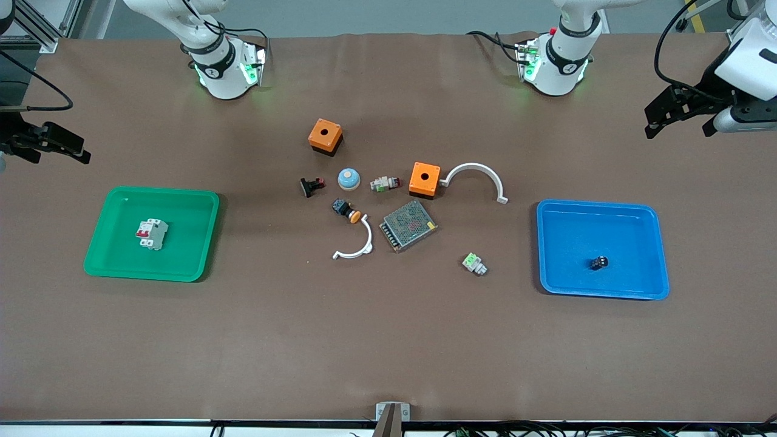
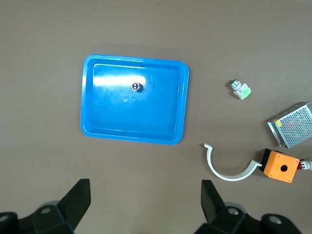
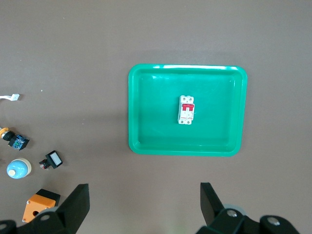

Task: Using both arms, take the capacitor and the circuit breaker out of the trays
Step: 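Reach the right gripper to the breaker while the left gripper reaches the capacitor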

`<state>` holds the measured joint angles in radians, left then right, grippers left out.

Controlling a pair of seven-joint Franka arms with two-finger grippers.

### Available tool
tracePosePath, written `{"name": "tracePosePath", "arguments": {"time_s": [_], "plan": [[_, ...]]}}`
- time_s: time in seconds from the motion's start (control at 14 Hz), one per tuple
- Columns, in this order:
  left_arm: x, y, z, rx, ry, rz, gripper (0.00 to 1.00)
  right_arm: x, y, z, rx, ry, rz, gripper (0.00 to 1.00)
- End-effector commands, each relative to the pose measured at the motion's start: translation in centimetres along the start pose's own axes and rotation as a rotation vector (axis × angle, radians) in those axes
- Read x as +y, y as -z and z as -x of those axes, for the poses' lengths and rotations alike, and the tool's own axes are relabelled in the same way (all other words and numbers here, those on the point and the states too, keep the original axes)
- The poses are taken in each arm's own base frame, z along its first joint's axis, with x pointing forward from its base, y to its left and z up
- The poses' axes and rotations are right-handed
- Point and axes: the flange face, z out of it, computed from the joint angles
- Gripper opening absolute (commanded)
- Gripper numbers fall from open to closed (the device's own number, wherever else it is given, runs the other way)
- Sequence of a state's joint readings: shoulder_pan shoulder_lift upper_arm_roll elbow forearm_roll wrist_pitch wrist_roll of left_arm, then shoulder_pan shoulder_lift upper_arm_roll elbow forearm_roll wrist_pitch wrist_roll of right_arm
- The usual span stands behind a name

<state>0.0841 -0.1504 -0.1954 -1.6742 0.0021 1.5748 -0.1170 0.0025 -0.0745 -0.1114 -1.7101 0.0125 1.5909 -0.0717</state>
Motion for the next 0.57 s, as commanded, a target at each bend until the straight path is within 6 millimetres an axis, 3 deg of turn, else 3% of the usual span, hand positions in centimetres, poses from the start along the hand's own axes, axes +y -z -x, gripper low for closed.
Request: {"name": "tracePosePath", "arguments": {"time_s": [0.0, 0.21, 0.36, 0.5], "plan": [[-0.2, 0.2, -0.4, -0.013, -0.014, 0.009, 1.0, 0.1, 0.4, 0.0, -0.005, -0.007, 0.005, 1.0], [-0.4, -0.6, -1.7, -0.024, -0.01, 0.011, 1.0, 0.1, 0.4, 0.0, -0.003, -0.006, 0.005, 1.0], [-1.2, -3.1, -3.2, -0.066, -0.005, 0.001, 1.0, 0.7, 0.2, -0.3, 0.0, -0.016, 0.01, 1.0], [-1.8, -7.1, -5.0, -0.113, -0.011, -0.056, 1.0, 1.1, -2.9, -3.0, -0.051, -0.032, 0.024, 1.0]]}}
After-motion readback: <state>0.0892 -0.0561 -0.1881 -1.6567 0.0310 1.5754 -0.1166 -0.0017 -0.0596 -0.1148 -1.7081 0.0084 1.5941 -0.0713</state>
